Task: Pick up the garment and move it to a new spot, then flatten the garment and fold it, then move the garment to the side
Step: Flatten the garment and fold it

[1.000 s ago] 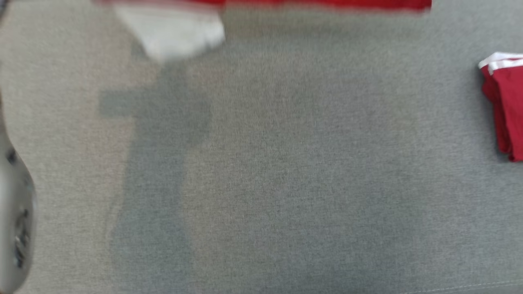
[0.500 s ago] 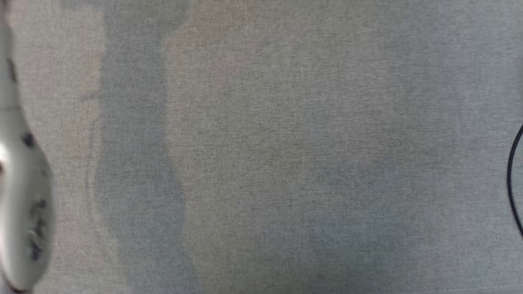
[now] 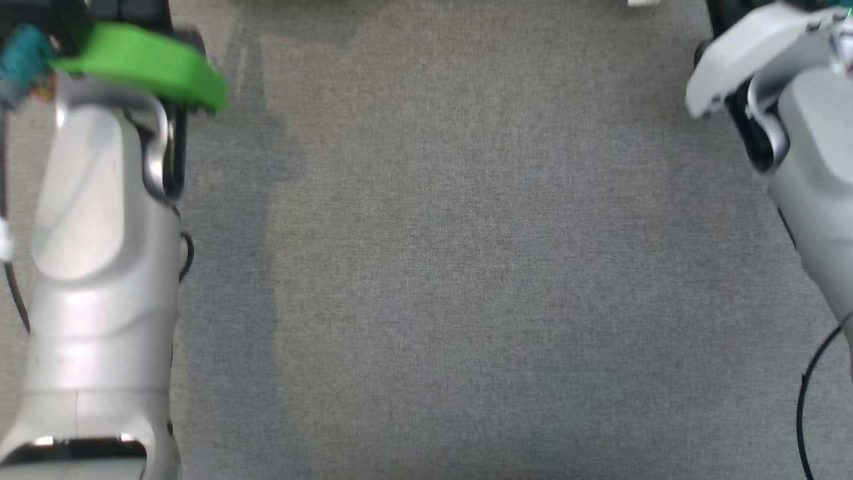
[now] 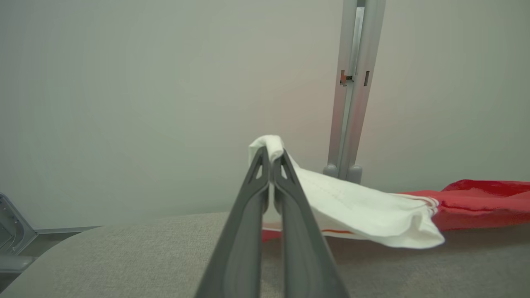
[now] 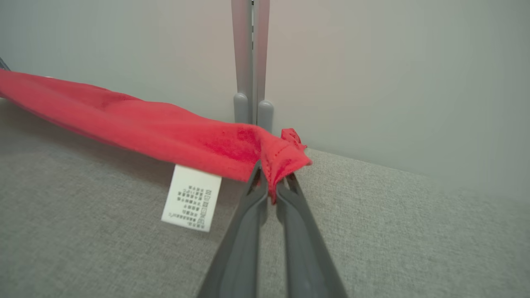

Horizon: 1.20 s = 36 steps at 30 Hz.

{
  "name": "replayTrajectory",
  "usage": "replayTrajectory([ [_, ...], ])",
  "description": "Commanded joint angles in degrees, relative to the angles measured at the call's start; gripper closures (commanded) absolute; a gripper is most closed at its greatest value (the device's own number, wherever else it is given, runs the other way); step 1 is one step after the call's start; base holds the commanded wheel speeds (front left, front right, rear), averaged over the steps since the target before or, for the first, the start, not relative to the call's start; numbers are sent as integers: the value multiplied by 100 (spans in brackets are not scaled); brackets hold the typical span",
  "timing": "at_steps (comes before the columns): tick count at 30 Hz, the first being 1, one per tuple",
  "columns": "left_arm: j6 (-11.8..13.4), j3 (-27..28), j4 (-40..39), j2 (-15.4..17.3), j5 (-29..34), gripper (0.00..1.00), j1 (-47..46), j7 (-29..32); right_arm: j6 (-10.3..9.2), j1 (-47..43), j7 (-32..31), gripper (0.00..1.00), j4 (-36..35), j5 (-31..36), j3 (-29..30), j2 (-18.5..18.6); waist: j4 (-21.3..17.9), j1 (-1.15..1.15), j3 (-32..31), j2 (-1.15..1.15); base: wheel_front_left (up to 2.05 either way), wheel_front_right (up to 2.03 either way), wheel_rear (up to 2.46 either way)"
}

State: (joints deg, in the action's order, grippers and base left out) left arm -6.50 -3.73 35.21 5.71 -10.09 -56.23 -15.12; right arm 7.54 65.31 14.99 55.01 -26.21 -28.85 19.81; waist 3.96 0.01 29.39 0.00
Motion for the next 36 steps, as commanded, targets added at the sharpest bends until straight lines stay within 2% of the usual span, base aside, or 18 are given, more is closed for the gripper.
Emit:
replayTrajectory([
  [1,-33,-45,-46,81,69,100,300,2,-12,-220,16,100,-62,-183,-192,76,113,-1,-408,0,0,0,0],
  [7,-88,-362,-119,331,178,100,1352,1,-12,-938,-314,100,-399,-1068,-1174,553,183,-1,-976,0,0,0,0],
  [14,-95,-1353,-153,655,91,100,2151,1,-12,-1545,-260,100,-666,-1780,-1802,1043,334,-1,-1560,0,0,0,0],
  [19,-96,-2187,-81,993,-383,100,2569,1,-12,-1880,-223,100,-765,-2193,-2099,1209,424,-1,-1957,0,0,0,0],
  [27,-95,-3374,-455,1671,-1353,100,2974,249,-12,-2325,-725,100,-1168,-2785,-2808,1627,534,-1,-2465,0,0,0,0],
  [31,-89,-3758,-887,2068,-1770,100,3201,457,-12,-2530,-1061,100,-1496,-3150,-3124,1925,561,-1,-2671,0,0,0,0],
  [36,-86,-3919,-1502,2618,-2132,100,3573,713,-12,-2827,-1464,100,-1936,-3596,-3425,2241,575,-1,-2896,0,0,0,0],
])
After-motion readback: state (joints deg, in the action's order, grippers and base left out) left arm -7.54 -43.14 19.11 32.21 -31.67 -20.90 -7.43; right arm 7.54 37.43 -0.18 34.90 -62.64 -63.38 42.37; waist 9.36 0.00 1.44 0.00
